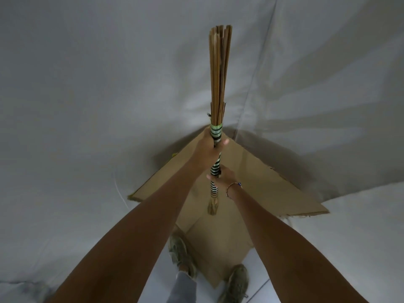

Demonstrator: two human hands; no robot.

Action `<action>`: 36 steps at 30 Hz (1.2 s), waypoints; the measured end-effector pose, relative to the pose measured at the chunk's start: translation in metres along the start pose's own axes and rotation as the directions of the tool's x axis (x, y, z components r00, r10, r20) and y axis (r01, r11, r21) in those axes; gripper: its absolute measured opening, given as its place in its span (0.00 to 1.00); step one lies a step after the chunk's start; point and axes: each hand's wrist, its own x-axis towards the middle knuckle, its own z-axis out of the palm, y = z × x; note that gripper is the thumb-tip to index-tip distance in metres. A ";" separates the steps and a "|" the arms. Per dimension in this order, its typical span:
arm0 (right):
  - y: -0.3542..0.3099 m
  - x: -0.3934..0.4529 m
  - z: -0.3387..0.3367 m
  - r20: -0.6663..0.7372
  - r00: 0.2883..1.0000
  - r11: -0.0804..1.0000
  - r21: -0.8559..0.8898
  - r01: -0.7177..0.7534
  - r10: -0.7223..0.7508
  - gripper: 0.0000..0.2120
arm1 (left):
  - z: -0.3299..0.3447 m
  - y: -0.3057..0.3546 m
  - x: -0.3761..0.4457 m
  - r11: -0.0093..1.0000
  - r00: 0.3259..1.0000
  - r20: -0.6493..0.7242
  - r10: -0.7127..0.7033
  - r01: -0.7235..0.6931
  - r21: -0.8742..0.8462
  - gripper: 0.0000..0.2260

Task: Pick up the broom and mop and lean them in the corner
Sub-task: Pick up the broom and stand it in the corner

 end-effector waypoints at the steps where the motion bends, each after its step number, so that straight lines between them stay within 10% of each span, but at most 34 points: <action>1: -0.003 0.011 -0.001 -0.014 1.000 1.000 0.003 -0.010 0.010 0.18 | -0.002 -0.003 0.011 1.000 1.000 -0.007 -0.002 0.002 0.000 0.15; 36: 0.023 0.213 0.028 -0.186 0.978 0.993 0.094 -0.074 0.090 0.16 | 0.017 -0.107 0.165 0.997 0.998 0.017 -0.055 0.054 0.053 0.18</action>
